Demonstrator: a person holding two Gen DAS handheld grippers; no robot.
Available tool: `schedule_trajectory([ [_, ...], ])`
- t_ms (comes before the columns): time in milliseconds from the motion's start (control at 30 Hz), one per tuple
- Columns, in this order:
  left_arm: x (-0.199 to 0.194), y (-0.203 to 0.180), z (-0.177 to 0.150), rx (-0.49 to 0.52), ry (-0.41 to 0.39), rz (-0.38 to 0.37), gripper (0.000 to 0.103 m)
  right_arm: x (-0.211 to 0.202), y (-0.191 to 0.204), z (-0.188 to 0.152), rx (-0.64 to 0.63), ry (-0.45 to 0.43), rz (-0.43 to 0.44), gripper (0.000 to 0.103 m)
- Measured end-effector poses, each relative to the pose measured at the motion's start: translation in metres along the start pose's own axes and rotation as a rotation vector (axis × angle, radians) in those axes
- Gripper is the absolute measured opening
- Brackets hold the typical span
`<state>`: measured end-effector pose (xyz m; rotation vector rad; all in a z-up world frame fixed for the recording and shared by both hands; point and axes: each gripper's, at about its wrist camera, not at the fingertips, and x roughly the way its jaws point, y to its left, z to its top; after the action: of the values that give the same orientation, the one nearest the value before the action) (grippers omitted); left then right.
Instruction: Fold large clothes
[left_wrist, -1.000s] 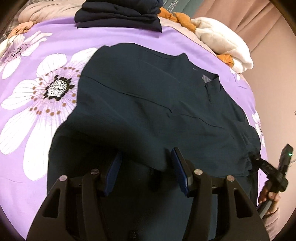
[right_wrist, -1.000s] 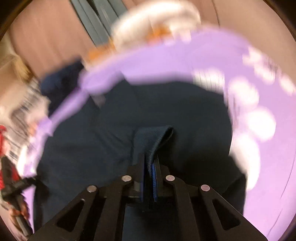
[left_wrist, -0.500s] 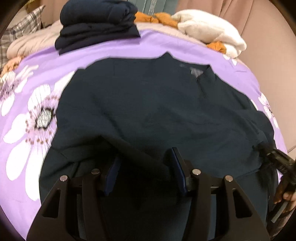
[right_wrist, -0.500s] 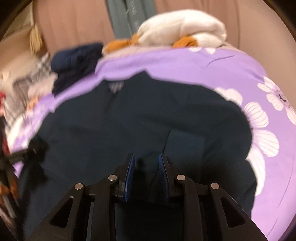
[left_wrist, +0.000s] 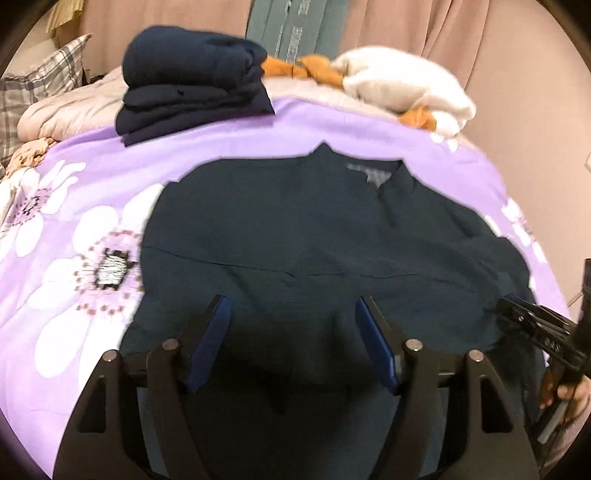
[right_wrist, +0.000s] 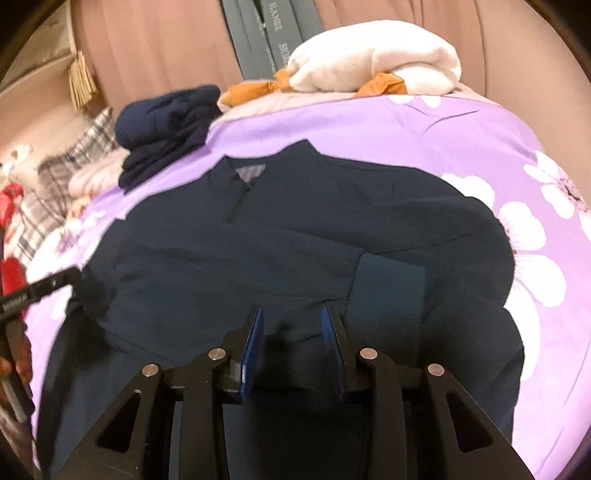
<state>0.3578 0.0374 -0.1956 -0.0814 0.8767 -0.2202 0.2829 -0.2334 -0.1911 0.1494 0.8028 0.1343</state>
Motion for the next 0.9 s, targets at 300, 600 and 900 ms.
schedule_trajectory([
  [300, 0.037, -0.003, -0.012, 0.027, 0.082, 0.067, 0.052, 0.023, 0.002, 0.0, -0.015, 0.029, -0.016, 0.032],
  [600, 0.025, -0.005, -0.02, 0.044, 0.088, 0.085, 0.054, 0.012, -0.015, -0.003, 0.037, 0.041, -0.059, 0.032],
  [900, -0.018, -0.01, -0.036, 0.057, 0.062, 0.102, 0.066, -0.028, -0.045, -0.018, 0.142, 0.046, -0.099, 0.032],
])
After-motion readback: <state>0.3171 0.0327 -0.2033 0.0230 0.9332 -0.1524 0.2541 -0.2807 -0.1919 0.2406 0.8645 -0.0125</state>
